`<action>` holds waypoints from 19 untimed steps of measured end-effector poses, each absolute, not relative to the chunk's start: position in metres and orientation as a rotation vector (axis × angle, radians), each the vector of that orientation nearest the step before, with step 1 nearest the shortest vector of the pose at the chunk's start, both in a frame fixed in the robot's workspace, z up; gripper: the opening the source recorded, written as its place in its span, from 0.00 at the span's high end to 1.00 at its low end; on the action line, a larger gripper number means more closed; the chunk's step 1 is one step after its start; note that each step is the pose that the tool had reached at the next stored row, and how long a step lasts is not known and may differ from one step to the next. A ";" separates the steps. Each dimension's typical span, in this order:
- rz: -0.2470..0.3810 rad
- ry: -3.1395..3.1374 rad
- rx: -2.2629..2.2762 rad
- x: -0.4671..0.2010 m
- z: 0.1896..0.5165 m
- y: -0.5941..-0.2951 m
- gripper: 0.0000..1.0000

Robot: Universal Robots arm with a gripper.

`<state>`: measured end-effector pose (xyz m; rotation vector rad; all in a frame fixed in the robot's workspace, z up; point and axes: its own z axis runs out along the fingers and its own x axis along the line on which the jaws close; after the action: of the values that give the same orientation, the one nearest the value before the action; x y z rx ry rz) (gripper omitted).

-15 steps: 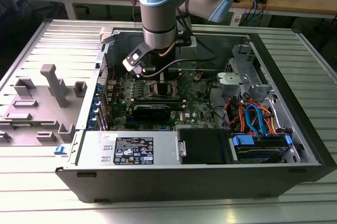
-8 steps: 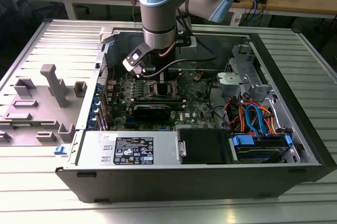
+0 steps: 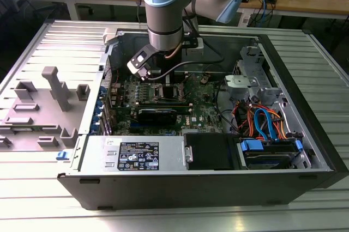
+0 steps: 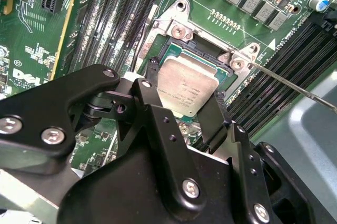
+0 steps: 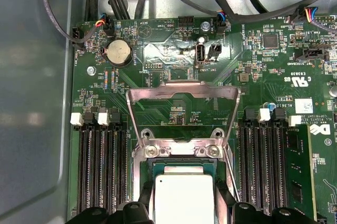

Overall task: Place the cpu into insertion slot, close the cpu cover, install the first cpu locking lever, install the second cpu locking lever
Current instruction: 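Place the cpu into insertion slot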

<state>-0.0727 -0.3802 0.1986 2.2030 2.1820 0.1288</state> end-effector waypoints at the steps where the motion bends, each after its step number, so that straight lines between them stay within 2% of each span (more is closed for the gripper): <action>1: 0.129 2.182 2.203 -0.073 0.199 -0.380 0.46; 17: 0.131 2.182 2.204 -0.073 0.197 -0.380 0.45; 18: 0.129 2.182 2.203 -0.073 0.197 -0.380 0.38; 19: 0.129 2.182 2.203 -0.073 0.197 -0.380 0.38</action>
<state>-0.0727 -0.3802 0.1972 2.2034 2.1821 0.1294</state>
